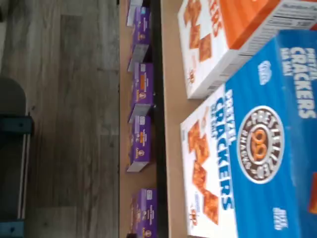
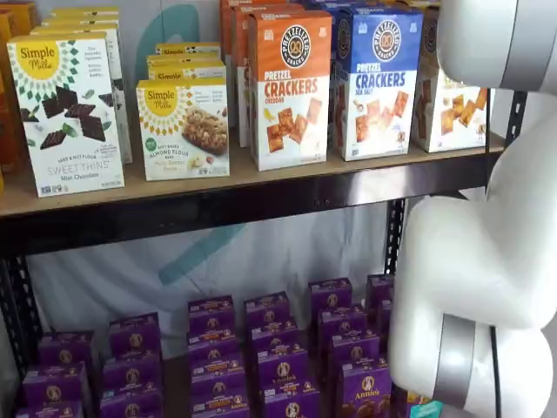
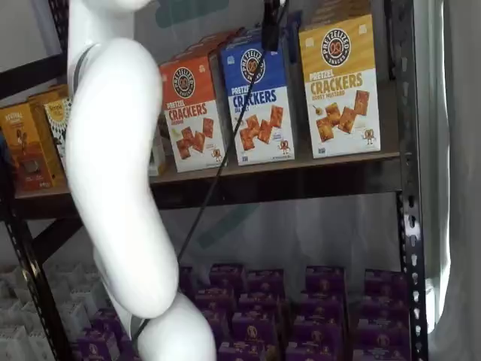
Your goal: Retrieve the yellow and white box located on the top shelf, the sixth one from the left
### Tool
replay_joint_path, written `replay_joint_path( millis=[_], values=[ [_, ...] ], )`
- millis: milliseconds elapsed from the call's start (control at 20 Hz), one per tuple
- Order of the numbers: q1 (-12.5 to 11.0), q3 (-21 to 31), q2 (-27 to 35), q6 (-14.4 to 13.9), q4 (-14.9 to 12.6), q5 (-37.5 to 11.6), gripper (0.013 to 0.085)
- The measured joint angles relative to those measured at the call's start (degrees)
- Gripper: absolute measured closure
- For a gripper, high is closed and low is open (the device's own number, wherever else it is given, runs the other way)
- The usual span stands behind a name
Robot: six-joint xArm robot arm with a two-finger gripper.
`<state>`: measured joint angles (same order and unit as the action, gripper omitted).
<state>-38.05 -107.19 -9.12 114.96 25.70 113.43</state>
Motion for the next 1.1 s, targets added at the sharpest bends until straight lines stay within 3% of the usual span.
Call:
replay_joint_path(
  millis=[600, 1100],
  values=[
    [0.84, -5.88, 7.12, -0.07, 0.17, -4.16, 0.0130],
    [2.05, -7.31, 9.80, 0.64, -2.08, -7.00, 0.0130]
  ],
)
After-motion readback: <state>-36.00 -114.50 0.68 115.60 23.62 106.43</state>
